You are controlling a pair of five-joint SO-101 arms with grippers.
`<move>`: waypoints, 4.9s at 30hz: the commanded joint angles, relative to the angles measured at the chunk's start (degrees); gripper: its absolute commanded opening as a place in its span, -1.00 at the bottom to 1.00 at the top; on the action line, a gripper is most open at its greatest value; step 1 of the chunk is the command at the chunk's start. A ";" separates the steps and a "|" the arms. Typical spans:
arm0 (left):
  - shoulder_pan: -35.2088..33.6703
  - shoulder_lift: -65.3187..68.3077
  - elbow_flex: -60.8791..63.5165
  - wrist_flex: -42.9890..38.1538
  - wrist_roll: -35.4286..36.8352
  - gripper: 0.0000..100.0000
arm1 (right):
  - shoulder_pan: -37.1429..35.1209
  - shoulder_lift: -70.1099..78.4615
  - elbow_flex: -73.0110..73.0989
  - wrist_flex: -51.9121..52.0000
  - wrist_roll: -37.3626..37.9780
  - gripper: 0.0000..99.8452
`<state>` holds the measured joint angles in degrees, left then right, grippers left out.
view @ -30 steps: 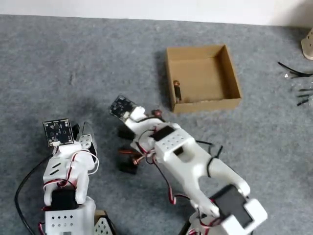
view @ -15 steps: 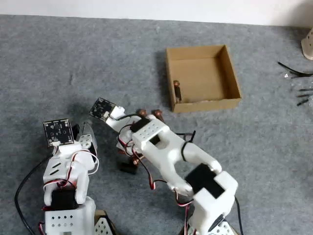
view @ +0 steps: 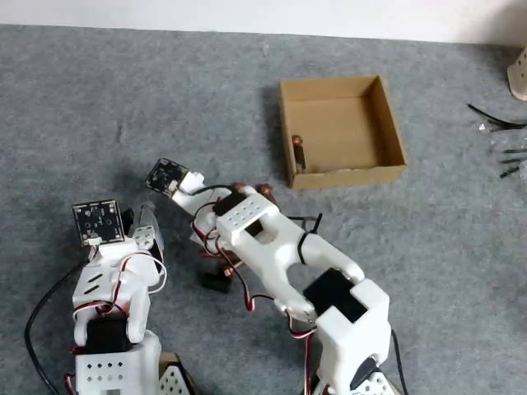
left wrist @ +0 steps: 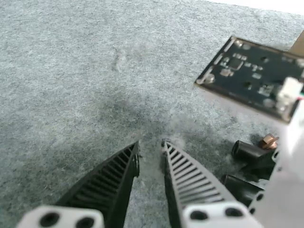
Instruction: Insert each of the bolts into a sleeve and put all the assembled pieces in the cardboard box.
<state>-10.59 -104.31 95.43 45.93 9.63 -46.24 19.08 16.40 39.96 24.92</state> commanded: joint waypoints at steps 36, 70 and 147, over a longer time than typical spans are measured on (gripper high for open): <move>3.38 -0.48 -0.66 -0.35 -15.03 -0.82 | 18.24 -70.81 48.66 -4.44 -5.19 -0.99; 33.10 -0.31 -4.88 12.22 -56.09 -0.54 | 29.14 -124.00 75.65 9.80 -7.03 -0.99; 36.00 70.90 -40.48 0.70 -58.37 -0.99 | 29.05 -124.26 78.20 7.78 -6.68 -0.99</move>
<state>26.33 -27.12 54.64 46.37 -50.24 -17.76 -104.53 94.90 49.89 18.42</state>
